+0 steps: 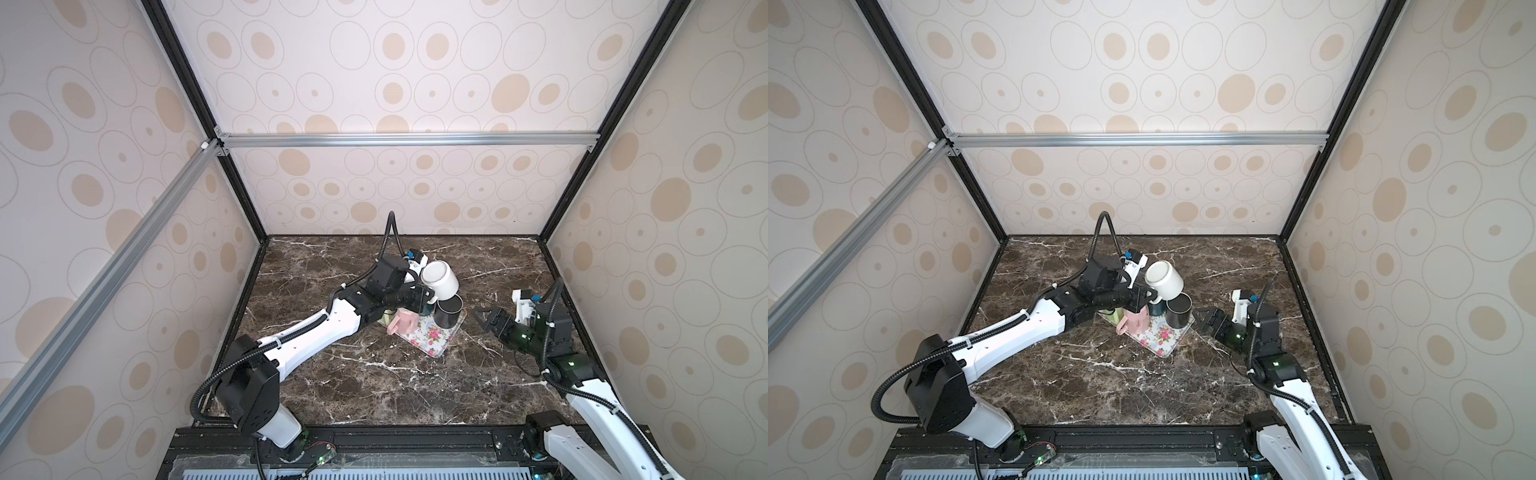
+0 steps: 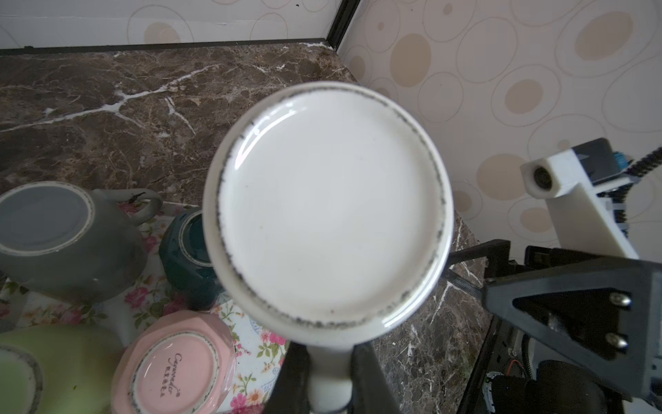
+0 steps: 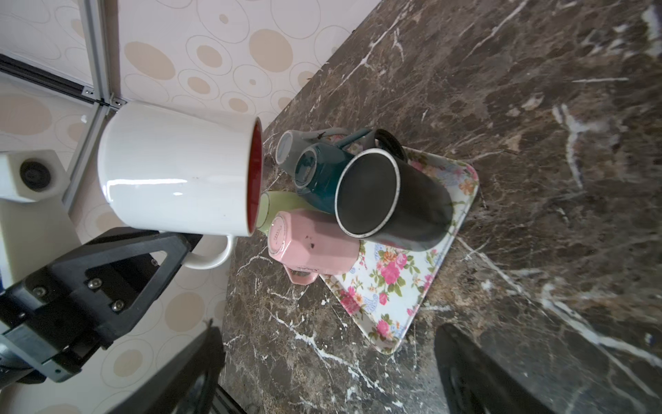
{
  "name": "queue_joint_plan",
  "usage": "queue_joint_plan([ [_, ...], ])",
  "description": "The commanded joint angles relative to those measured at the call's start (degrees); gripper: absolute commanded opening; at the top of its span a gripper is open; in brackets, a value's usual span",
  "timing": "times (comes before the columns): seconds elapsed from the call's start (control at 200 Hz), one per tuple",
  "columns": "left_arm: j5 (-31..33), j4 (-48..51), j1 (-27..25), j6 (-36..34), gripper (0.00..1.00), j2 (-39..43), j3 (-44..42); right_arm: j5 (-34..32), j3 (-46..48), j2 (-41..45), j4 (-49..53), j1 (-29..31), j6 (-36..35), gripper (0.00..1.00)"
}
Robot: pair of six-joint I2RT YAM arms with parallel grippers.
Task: Turn the mug right side up
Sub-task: 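Lift the white mug off the tray with the left gripper while the right gripper approaches, then grasp the held white mug with the right gripper beside the left gripper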
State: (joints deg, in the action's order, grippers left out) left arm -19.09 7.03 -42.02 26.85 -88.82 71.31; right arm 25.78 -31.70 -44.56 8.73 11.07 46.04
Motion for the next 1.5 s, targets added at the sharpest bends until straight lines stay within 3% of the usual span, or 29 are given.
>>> queue_joint_plan([
  [0.0, -4.9, -10.4, 1.1, 2.6, 0.0, 2.4, 3.3, 1.3, 0.0, -1.6, -9.3, 2.9, 1.3, 0.94],
  [0.21, -12.3, -21.2, 3.0, 9.0, 0.0, 2.7, -0.1, 0.2, -1.0, -5.5, -17.6, 6.7, 0.5, 0.93],
  [0.305, -12.7, -21.6, 3.1, 8.6, 0.0, 2.6, -0.2, 1.0, -1.2, -7.9, -22.2, 7.0, 0.7, 0.78],
  [0.675, -15.7, -28.0, 3.2, 11.4, 0.0, 4.5, -3.6, 3.7, -0.6, -14.1, -40.3, 8.4, 5.6, 0.71],
  [0.87, -16.7, -32.0, 3.2, 12.8, 0.0, 5.8, -5.3, 3.5, -1.3, -14.9, -42.0, 9.2, 6.6, 0.69],
  [1.495, -20.5, -43.1, 3.3, 19.1, 0.0, 6.4, -9.0, 4.9, -1.8, -15.7, -49.8, 11.5, 8.4, 0.5],
])
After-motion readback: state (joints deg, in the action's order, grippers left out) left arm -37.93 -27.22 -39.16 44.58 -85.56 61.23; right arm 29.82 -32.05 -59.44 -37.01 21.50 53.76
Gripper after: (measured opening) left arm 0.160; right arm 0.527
